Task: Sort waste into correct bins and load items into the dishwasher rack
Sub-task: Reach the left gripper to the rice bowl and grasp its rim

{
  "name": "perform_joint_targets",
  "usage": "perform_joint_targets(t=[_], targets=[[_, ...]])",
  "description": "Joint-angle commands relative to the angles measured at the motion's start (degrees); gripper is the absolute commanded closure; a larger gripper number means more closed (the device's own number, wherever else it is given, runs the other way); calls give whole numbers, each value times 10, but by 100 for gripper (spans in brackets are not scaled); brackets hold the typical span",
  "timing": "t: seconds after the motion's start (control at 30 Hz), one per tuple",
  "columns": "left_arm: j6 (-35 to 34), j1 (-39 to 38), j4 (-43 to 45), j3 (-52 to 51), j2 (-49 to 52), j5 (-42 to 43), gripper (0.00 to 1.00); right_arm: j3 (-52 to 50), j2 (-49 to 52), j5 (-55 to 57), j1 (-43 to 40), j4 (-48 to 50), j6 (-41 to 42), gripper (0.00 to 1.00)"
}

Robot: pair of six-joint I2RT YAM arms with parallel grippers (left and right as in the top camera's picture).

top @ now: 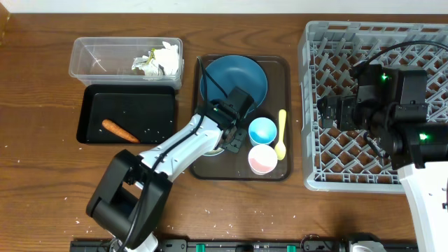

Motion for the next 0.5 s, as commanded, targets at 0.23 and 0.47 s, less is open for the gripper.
perform_joint_targets(t=[0.23, 0.47], targets=[[-32, 0, 6, -18, 24, -26, 70, 10, 1, -5, -2, -2, 7, 1], [-33, 0, 2, -6, 3, -26, 71, 10, 1, -5, -2, -1, 7, 1]])
